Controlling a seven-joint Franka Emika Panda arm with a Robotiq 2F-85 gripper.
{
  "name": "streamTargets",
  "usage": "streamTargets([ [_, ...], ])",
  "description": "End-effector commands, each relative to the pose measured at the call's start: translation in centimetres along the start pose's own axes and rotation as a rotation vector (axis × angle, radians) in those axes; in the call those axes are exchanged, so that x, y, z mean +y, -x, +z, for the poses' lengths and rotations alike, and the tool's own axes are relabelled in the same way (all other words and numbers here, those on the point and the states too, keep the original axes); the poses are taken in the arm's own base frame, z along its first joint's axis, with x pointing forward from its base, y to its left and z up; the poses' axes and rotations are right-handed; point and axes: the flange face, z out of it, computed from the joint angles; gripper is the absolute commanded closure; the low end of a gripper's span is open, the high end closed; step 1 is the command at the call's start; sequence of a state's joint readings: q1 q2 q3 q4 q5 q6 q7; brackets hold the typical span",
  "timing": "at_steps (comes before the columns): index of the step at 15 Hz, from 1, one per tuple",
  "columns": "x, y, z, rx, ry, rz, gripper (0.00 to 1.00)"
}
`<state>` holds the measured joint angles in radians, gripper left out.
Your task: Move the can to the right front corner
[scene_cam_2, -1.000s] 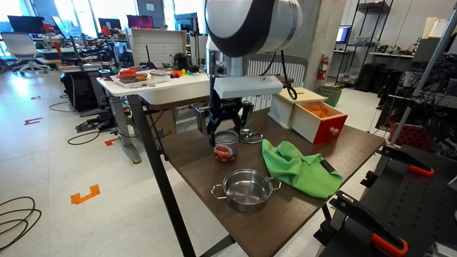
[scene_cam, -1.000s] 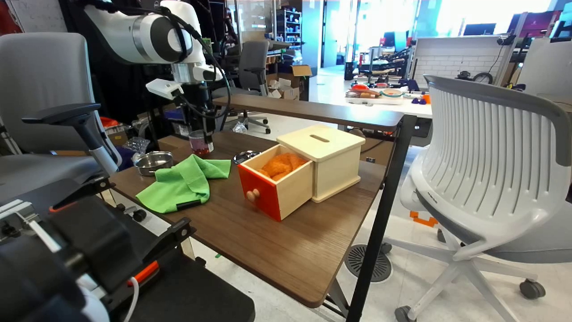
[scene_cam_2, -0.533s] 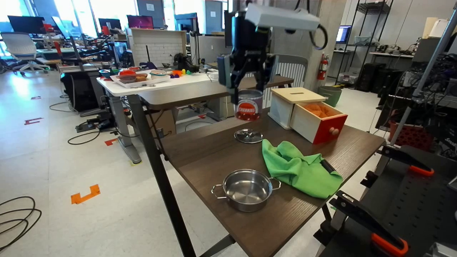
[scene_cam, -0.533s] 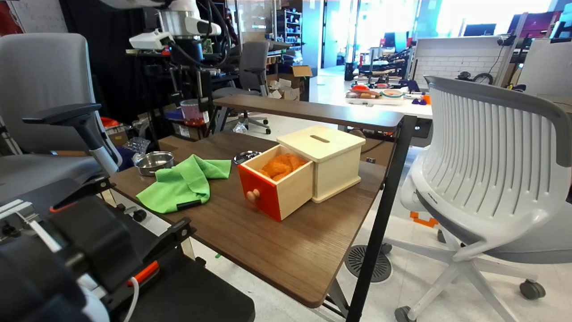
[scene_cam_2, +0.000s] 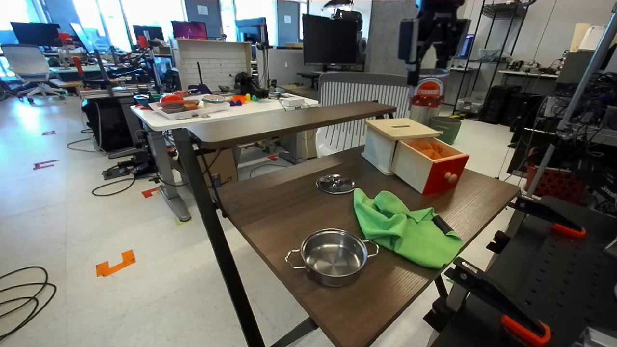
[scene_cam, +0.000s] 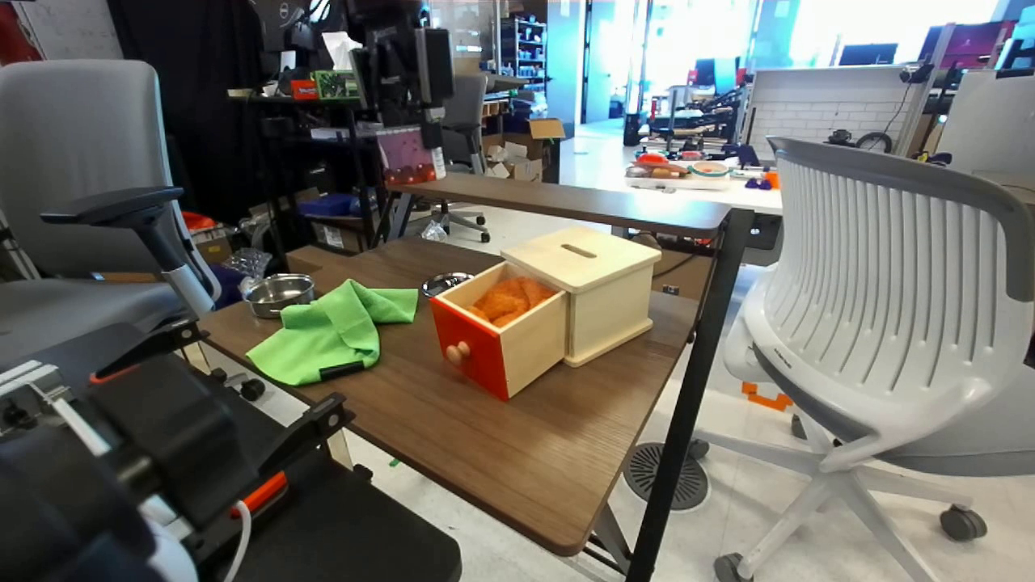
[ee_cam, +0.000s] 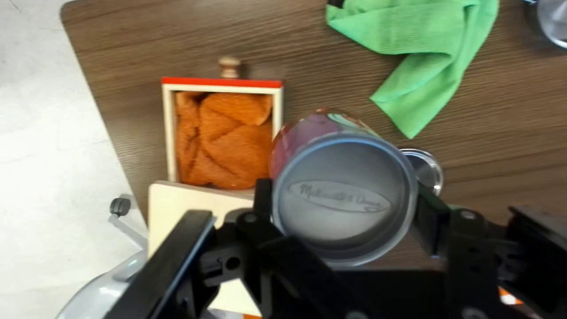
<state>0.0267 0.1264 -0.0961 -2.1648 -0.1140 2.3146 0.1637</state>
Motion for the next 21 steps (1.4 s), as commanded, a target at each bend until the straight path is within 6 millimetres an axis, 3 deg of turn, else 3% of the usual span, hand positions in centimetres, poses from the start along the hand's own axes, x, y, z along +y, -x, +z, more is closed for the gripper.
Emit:
streamTargets([
  [1, 8.3, 1.1, 0.4, -0.006, 0.009, -0.002, 0.54],
  [4, 14.4, 2.3, 2.3, -0.063, 0.006, -0.011, 0.54],
  [7, 18.3, 3.1, 5.3, -0.103, 0.012, 0.02, 0.54],
  [17, 24.1, 5.1, 15.5, -0.177, -0.002, 0.146, 0.54],
  [21, 25.0, 5.2, 18.6, -0.173, 0.035, 0.197, 0.54],
])
